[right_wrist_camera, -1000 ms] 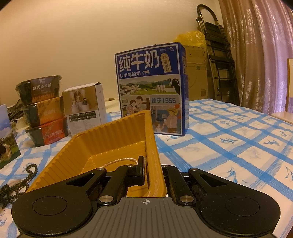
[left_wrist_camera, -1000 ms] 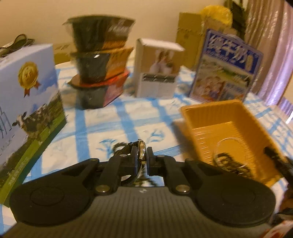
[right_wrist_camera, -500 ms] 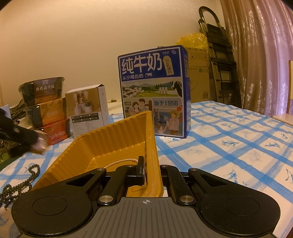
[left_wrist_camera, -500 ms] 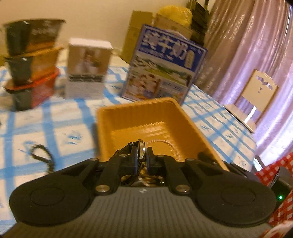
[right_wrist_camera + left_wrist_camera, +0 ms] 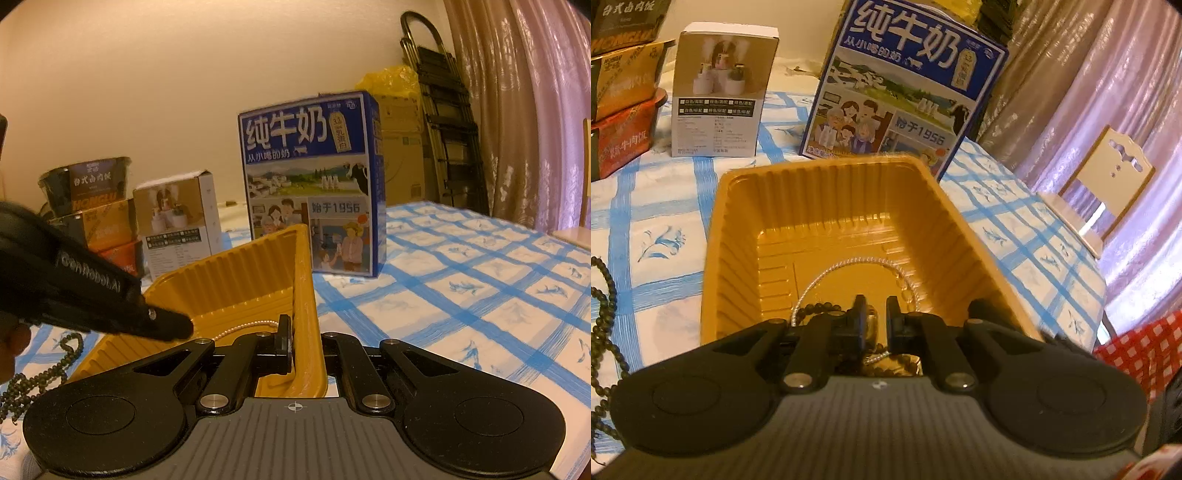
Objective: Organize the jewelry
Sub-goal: 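Carry the pendant strand into the orange tray and release it, then move the open left gripper back toward the long dark bead strand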
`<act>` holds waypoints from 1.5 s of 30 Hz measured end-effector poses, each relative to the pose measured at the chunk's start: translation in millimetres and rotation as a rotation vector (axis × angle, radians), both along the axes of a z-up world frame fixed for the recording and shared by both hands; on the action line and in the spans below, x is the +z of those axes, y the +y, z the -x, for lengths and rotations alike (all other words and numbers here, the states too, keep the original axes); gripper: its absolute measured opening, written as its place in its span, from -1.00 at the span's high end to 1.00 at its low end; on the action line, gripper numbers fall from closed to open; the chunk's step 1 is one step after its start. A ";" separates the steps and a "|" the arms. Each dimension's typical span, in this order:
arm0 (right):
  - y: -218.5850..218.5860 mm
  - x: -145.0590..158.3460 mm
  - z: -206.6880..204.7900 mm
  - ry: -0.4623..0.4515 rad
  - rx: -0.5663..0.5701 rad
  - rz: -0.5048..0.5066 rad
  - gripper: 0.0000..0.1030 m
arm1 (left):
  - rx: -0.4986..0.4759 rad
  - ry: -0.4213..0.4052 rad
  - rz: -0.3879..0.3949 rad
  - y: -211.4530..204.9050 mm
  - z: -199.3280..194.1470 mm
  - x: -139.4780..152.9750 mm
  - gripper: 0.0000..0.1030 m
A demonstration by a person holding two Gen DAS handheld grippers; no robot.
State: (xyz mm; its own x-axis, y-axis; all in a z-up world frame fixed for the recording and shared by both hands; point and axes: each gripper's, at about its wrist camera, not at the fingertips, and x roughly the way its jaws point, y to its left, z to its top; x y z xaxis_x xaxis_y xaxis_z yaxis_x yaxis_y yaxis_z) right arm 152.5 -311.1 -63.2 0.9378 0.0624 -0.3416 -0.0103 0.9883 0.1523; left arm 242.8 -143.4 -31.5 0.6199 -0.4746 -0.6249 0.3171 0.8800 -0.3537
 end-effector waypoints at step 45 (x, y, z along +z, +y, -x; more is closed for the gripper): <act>1.4 -0.6 -0.7 0.001 0.000 -0.003 0.90 | 0.454 0.070 -0.256 200.2 145.1 -12.6 0.52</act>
State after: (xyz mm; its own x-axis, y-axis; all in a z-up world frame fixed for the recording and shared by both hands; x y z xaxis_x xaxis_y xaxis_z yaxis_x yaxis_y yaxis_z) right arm 153.2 -309.8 -63.8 0.9373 0.0630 -0.3428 -0.0097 0.9879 0.1550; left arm 97.7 56.8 -44.1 0.6799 0.0061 -0.7333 -0.1334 0.9843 -0.1156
